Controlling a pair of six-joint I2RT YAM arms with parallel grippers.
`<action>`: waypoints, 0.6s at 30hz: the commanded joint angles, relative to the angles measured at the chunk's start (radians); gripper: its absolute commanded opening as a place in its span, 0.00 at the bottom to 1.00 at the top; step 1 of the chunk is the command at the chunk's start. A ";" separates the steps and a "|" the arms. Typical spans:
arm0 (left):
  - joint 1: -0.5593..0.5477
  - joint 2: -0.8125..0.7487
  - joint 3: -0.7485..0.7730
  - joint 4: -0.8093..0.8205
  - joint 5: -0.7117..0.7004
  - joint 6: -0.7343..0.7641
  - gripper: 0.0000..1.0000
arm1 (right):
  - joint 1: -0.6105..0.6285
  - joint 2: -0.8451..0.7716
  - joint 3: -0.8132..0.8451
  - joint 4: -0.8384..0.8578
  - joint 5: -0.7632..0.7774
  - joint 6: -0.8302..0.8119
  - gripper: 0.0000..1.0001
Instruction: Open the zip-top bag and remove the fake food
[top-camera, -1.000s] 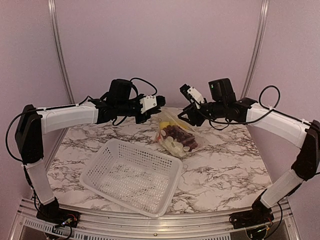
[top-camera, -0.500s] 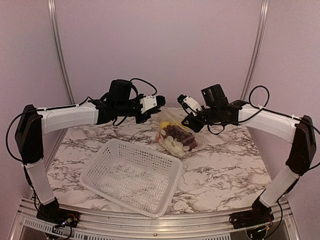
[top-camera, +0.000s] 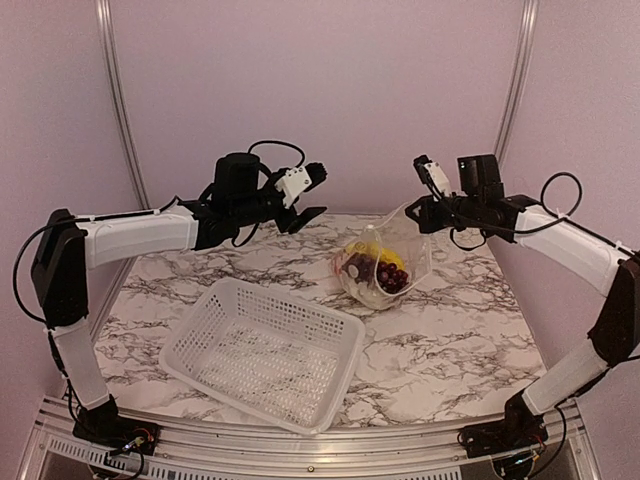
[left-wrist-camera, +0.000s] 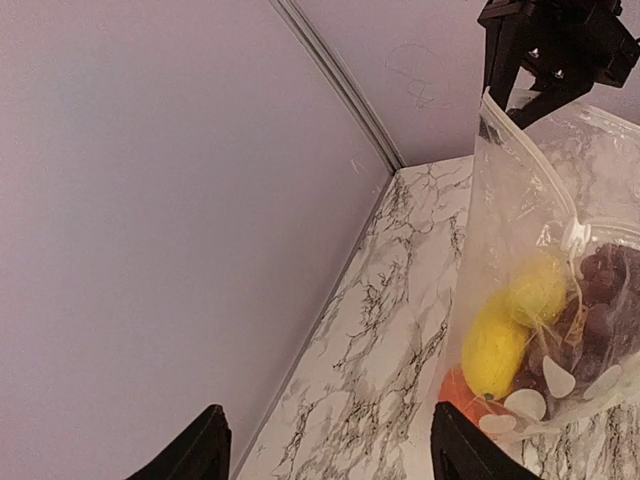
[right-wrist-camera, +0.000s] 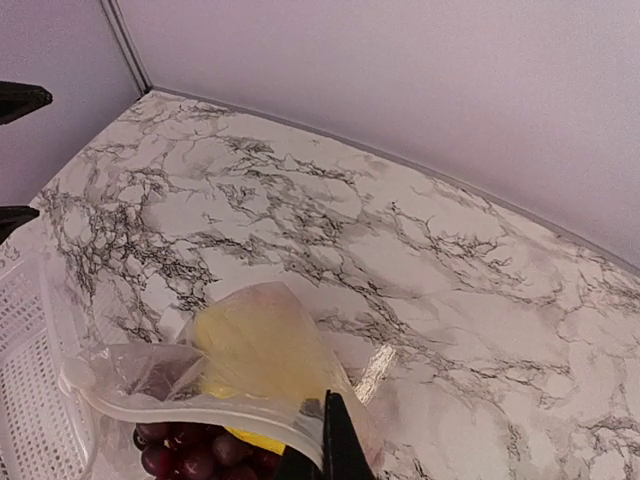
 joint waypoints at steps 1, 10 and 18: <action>0.001 0.010 -0.010 0.074 -0.041 -0.117 0.72 | -0.065 -0.094 -0.010 0.092 0.016 0.127 0.00; -0.011 0.012 -0.013 0.061 -0.001 -0.289 0.75 | -0.077 -0.175 -0.063 0.000 0.339 0.195 0.00; -0.060 0.023 -0.060 -0.043 -0.006 -0.320 0.83 | -0.070 -0.223 -0.202 0.030 0.287 0.249 0.00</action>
